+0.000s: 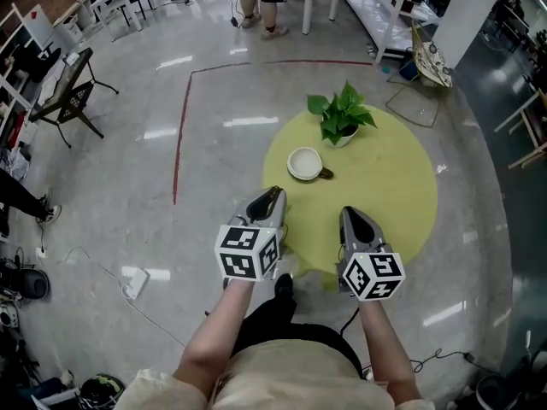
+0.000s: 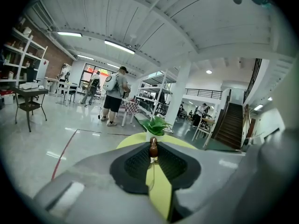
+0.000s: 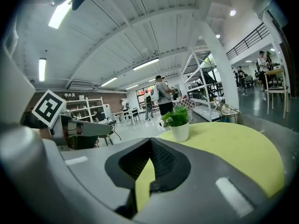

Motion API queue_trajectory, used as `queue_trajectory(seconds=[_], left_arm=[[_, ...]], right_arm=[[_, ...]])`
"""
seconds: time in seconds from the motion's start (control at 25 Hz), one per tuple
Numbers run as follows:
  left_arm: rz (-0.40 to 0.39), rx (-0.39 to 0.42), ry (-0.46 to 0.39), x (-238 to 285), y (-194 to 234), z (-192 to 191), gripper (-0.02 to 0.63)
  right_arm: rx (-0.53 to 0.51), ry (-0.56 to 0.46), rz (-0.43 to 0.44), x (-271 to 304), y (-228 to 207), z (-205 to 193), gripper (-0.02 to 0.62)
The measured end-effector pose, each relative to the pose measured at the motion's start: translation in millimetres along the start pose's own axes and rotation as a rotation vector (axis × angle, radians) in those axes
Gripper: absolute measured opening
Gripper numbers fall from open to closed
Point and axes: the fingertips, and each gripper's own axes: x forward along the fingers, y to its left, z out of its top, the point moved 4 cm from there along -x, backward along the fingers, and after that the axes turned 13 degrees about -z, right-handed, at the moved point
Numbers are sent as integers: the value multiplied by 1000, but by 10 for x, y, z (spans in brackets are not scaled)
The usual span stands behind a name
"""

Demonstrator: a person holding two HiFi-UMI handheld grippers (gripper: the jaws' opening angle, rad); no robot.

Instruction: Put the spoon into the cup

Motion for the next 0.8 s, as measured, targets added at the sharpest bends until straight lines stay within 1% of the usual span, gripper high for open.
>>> queue_trajectory(seconds=[0.44, 0.8], left_arm=[[-26, 1, -6, 160, 181, 155, 46], [0, 8, -10, 289, 259, 240, 46]], right_arm=[[-12, 12, -4, 237, 67, 48, 2], [-18, 13, 11, 408, -22, 95, 2]])
